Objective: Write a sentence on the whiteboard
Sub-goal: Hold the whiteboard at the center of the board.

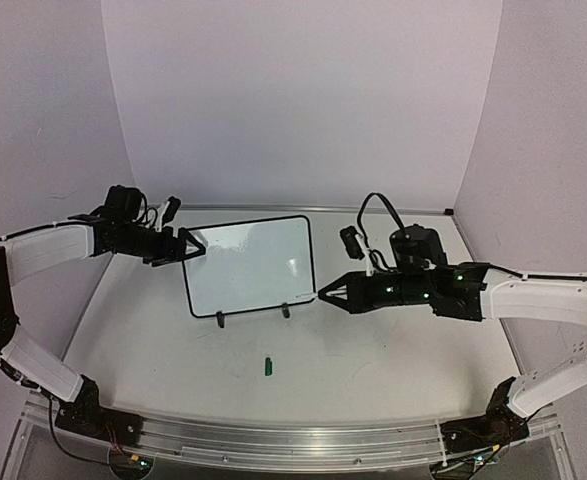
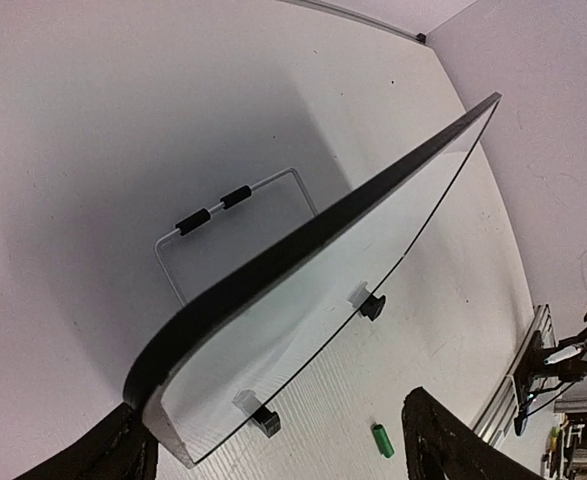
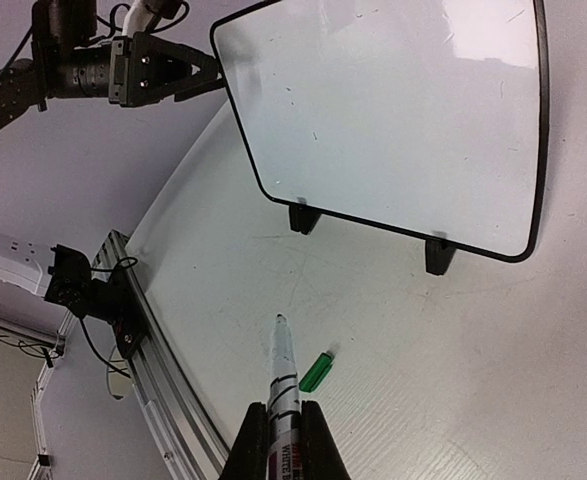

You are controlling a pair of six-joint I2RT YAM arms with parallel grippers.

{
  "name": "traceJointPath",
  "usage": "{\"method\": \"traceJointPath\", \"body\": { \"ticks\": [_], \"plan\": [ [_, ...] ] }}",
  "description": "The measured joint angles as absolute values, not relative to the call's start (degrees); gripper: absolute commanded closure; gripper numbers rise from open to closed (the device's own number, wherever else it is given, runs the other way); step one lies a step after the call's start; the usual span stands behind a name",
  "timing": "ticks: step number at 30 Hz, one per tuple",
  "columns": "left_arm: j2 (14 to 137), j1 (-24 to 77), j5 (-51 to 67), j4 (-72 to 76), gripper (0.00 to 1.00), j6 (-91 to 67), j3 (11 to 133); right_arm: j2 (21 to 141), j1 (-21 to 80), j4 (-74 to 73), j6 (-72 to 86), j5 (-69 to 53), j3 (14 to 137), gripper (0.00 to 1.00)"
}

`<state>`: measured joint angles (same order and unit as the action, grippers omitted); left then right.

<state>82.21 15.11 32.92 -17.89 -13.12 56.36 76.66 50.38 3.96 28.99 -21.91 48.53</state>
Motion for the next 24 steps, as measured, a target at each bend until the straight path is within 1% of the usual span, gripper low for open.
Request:
{"method": "traceJointPath", "body": {
  "ticks": [7, 12, 17, 19, 24],
  "plan": [
    [81.7, 15.2, 33.6, -18.0, 0.17, -15.0, 55.4, 79.2, 51.4, 4.3, 28.7, -21.6, 49.7, 1.0],
    [81.5, 15.2, 33.2, -19.6, 0.11, -14.5, 55.4, 83.1, 52.8, 5.0, 28.4, -21.1, 53.9, 1.0],
    [80.9, 14.5, 31.3, -21.2, 0.11, -13.9, 55.4, 88.4, 53.5, 6.5, 27.4, -21.1, 59.8, 1.0],
    [80.8, 14.0, 30.9, -21.2, 0.13, -13.6, 55.4, 91.6, 53.8, 7.2, 27.0, -21.3, 63.0, 1.0],
    [80.8, 13.1, 29.4, -21.7, 0.27, -13.0, 57.3, 99.0, 54.3, 7.7, 26.0, -22.3, 70.3, 1.0]
  ]
}}
